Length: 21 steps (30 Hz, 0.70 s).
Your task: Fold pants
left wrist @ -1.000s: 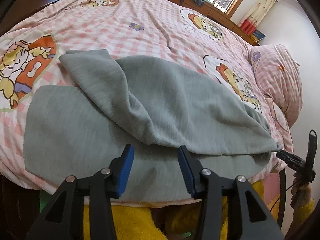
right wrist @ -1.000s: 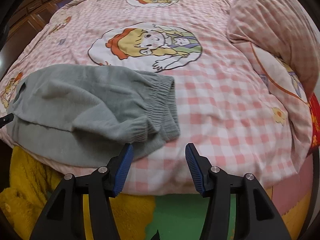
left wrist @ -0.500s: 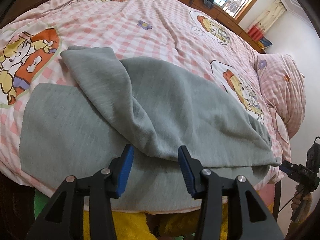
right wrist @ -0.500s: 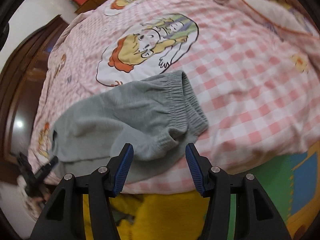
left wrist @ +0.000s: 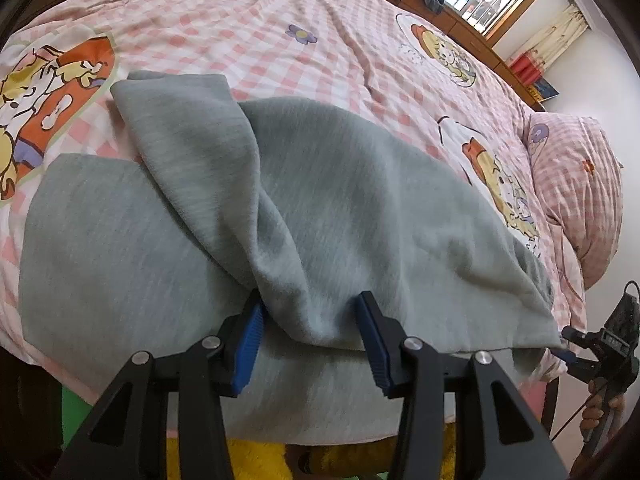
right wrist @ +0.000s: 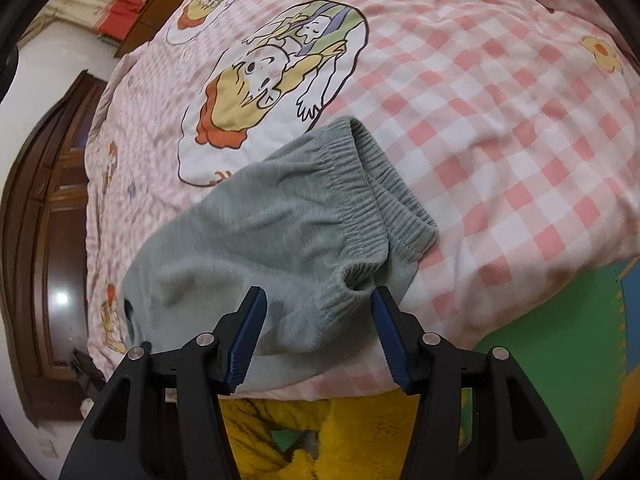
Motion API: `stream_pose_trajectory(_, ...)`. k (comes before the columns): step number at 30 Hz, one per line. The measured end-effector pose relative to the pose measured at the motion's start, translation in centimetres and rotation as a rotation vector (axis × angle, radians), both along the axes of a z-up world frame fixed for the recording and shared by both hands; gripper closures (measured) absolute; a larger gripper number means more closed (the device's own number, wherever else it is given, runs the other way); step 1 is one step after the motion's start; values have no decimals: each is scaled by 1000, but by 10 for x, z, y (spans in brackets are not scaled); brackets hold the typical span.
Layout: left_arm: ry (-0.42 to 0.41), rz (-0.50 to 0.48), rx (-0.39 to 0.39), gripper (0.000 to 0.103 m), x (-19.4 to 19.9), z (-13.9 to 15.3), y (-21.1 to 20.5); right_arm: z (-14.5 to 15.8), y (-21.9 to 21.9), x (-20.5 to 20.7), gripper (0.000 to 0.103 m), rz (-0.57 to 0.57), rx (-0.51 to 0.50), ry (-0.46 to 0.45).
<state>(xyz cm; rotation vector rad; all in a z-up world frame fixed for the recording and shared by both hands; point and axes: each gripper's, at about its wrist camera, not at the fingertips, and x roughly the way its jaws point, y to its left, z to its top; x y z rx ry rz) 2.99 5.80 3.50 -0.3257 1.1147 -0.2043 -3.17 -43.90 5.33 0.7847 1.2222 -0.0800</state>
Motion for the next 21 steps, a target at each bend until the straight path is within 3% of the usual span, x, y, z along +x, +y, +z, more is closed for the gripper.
stream_pose_trajectory(6, 1, -1, 4, 55, 1, -1, -1, -11, 0, -2, 46, -49, 84, 47)
stream_pose_trajectory(10, 8, 2, 8, 55, 3, -3, -2, -22, 1, 3, 47, -62, 60, 83)
stream_pose_trajectory(11, 6, 1, 11, 59, 3, -3, -3, -22, 1, 5, 52, -61, 51, 80)
stream_pose_trajectory(12, -2, 0, 19, 79, 3, -2, -3, -21, 1, 8, 67, -60, 29, 73)
stream_pose_trajectory(13, -15, -5, 42, 91, 3, -1, -4, -17, 0, 11, 74, -54, -9, 70)
stream_pose_trajectory(14, -30, -12, 64, 95, 3, 2, -4, -11, 0, 16, 80, -43, -50, 65)
stream_pose_trajectory(17, -69, -21, 42, 96, -3, 17, 1, 16, -3, 32, 87, 6, -134, -18)
stream_pose_trajectory(21, -115, -29, 46, 98, -15, 41, 6, 66, -6, 47, 88, 64, -230, -227)
